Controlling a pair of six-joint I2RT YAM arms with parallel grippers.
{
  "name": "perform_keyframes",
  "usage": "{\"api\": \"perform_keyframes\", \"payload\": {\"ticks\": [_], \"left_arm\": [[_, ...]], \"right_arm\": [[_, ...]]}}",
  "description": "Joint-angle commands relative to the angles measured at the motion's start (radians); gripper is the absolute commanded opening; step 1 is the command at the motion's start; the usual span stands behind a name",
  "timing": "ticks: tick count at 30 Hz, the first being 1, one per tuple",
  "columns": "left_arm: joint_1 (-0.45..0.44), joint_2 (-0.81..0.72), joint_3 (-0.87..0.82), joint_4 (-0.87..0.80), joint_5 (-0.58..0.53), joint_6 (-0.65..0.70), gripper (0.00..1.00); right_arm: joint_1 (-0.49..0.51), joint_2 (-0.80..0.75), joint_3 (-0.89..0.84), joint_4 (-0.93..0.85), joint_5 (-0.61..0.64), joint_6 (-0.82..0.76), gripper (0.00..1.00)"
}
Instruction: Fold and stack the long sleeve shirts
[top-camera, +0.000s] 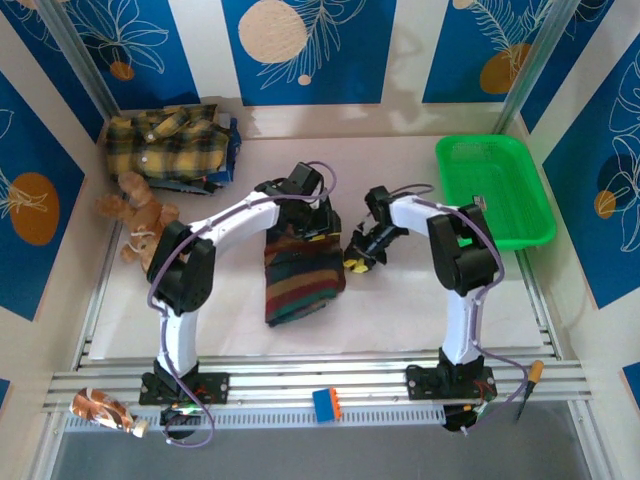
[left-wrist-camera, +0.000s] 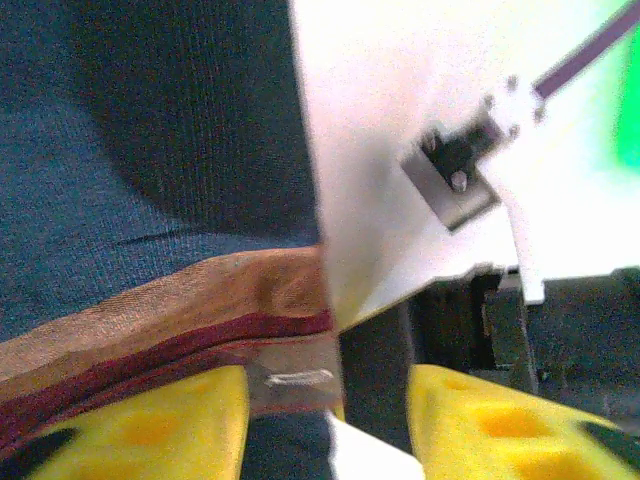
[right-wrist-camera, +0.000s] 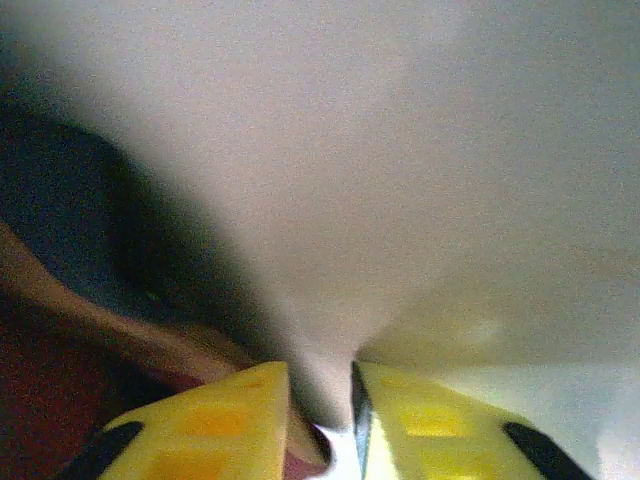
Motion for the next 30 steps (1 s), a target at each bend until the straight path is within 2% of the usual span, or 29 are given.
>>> {"api": "perform_keyframes", "payload": {"ticks": [1, 3, 6, 10, 12, 14, 15, 20, 27, 30], "left_arm": [[-0.012, -0.001, 0.066, 0.143, 0.041, -0.093, 0.6], [-0.01, -0.017, 0.112, 0.133, 0.039, -0.087, 0.64], [0.012, -0.075, 0.142, 0.062, -0.015, -0.033, 0.71], [0.074, -0.125, 0.128, -0.054, -0.061, 0.056, 0.79], [0.102, -0.141, 0.104, -0.099, -0.071, 0.11, 0.89], [0.115, -0.16, 0.077, -0.142, -0.096, 0.164, 0.91], [0.125, -0.176, 0.044, -0.147, -0.098, 0.175, 0.92], [0.177, -0.252, -0.184, -0.007, -0.019, 0.165, 0.95], [0.185, -0.278, -0.405, 0.112, -0.015, 0.134, 0.96], [0.185, -0.28, -0.473, 0.149, -0.041, 0.116, 0.96]], "right_arm": [[-0.128, -0.09, -0.076, -0.053, 0.069, -0.008, 0.34], [-0.186, -0.14, -0.093, -0.062, 0.071, -0.052, 0.39], [-0.184, -0.242, -0.104, -0.037, 0.037, -0.118, 0.51], [-0.055, -0.306, -0.096, 0.007, 0.03, -0.16, 0.61], [0.011, -0.3, -0.089, 0.061, 0.031, -0.138, 0.64], [0.059, -0.286, -0.079, 0.128, 0.02, -0.102, 0.67], [0.082, -0.27, -0.065, 0.154, 0.021, -0.089, 0.74], [0.161, -0.111, 0.044, 0.144, 0.1, -0.115, 0.76], [0.213, 0.01, 0.111, 0.104, 0.207, -0.141, 0.75], [0.217, 0.022, 0.093, 0.131, 0.199, -0.126, 0.74]]}}
